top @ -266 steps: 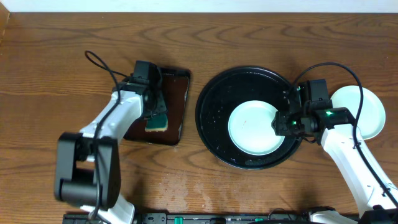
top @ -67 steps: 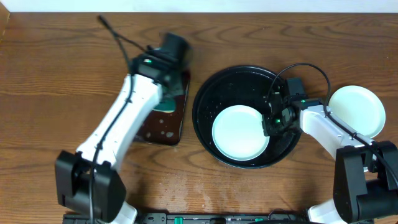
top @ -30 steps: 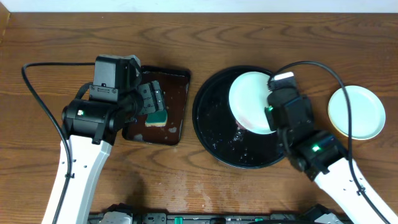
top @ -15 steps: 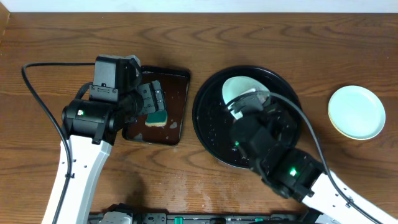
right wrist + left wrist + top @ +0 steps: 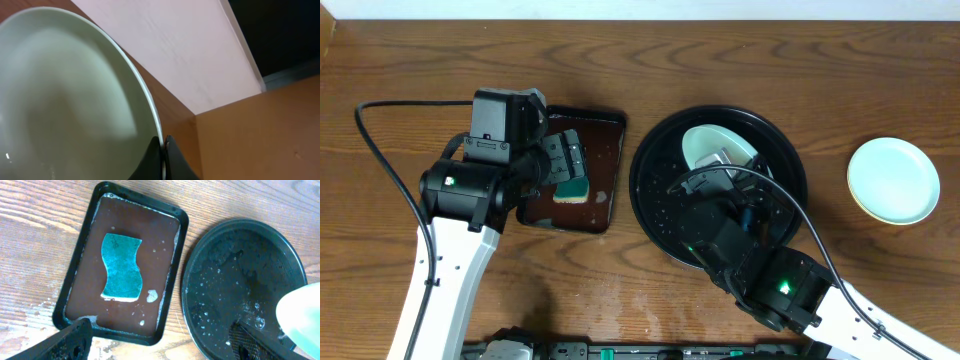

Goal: Clean dirty plates on tray and stack at the side
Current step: 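Lift the second pale green plate with the right gripper, tilting it up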

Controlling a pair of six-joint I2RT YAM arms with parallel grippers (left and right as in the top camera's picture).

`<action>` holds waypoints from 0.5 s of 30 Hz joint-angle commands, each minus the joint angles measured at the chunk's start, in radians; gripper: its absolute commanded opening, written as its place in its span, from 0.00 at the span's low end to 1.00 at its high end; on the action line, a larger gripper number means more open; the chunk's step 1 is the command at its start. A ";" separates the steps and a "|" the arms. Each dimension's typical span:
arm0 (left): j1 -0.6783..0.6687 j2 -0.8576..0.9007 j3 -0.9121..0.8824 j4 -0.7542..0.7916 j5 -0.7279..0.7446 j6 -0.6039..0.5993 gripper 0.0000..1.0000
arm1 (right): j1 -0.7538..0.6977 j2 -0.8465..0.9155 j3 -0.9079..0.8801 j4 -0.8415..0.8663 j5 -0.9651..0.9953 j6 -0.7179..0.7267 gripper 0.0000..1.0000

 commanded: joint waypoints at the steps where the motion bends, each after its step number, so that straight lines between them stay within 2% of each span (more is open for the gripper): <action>1: 0.002 0.002 0.017 -0.003 0.013 0.002 0.88 | 0.013 -0.009 0.016 0.005 0.050 -0.025 0.01; 15: 0.002 0.002 0.017 -0.003 0.013 0.002 0.88 | 0.013 -0.009 0.016 0.033 0.087 -0.024 0.01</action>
